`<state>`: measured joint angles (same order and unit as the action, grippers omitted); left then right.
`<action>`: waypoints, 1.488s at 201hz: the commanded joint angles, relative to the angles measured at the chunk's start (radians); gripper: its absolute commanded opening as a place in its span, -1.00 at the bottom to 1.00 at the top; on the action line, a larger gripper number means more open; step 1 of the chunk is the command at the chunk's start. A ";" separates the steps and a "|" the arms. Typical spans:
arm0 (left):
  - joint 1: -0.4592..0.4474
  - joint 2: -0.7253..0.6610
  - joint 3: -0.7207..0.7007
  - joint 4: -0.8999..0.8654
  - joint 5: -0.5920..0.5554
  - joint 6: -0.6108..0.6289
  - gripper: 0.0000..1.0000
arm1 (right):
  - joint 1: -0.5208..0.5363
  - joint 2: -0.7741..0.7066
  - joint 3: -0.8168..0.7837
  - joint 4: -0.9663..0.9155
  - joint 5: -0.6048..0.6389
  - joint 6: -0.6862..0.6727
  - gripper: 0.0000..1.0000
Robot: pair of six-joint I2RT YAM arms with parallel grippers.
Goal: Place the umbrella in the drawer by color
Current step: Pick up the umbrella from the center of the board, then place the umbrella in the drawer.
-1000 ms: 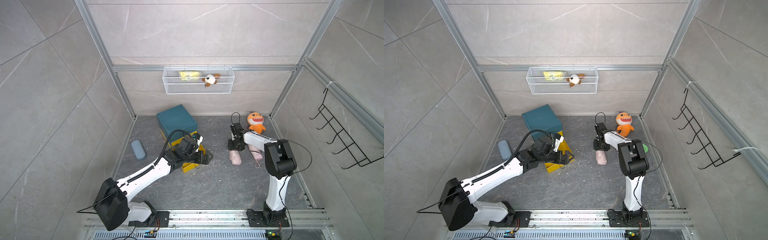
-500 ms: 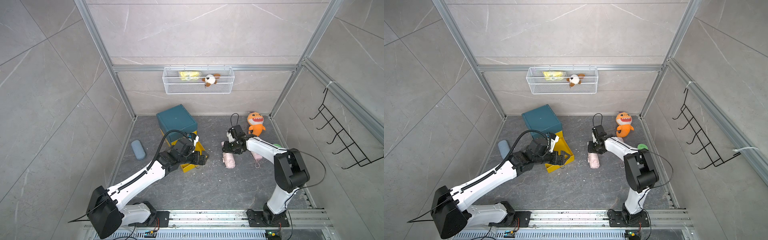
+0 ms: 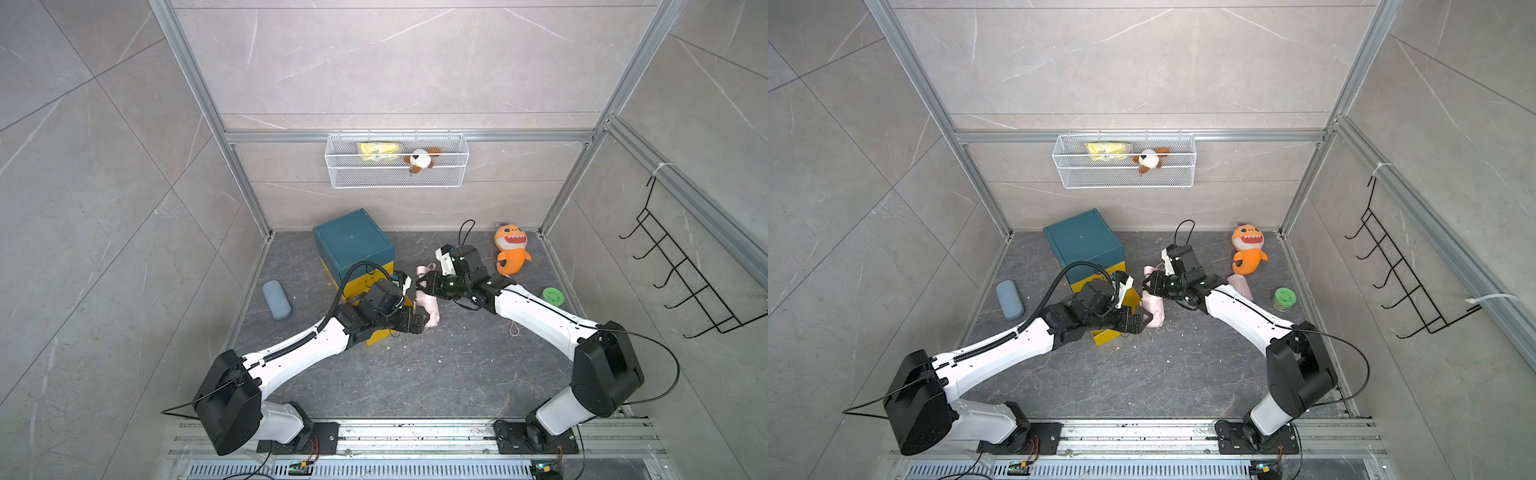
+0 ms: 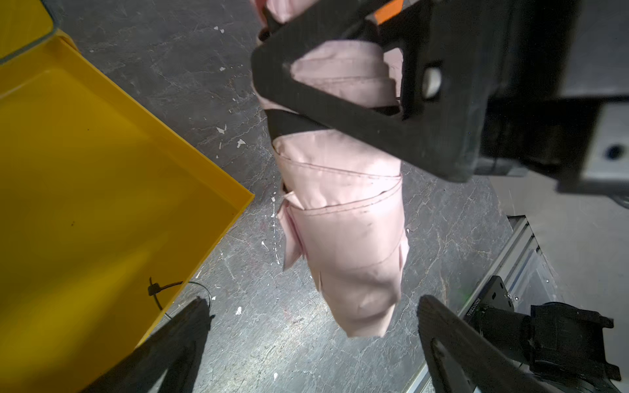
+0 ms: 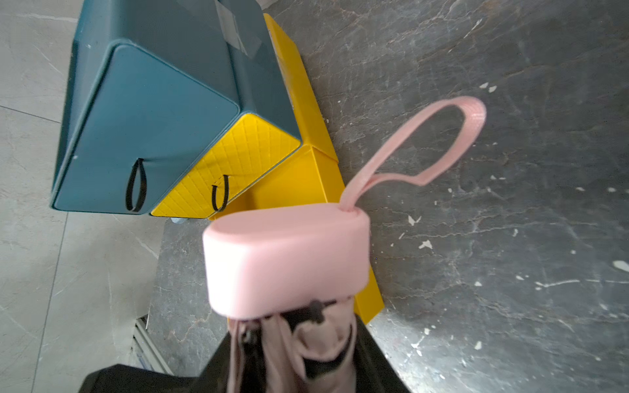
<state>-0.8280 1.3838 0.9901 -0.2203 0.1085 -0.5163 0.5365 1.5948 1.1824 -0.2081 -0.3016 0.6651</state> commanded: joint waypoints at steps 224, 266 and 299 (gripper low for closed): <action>0.138 -0.114 0.000 0.027 0.238 0.064 -0.77 | -0.029 -0.298 -0.234 0.303 -0.088 0.023 0.50; 0.197 -0.095 -0.001 0.058 0.435 0.061 -0.76 | -0.038 -0.299 -0.310 0.495 -0.247 0.061 0.51; 0.229 -0.076 -0.003 0.090 0.568 0.048 -0.75 | -0.038 -0.285 -0.347 0.638 -0.309 0.127 0.51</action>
<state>-0.6174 1.3113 0.9775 -0.2218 0.5072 -0.4877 0.4969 1.3018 0.8593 0.2523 -0.5262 0.7380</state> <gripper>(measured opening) 0.277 0.757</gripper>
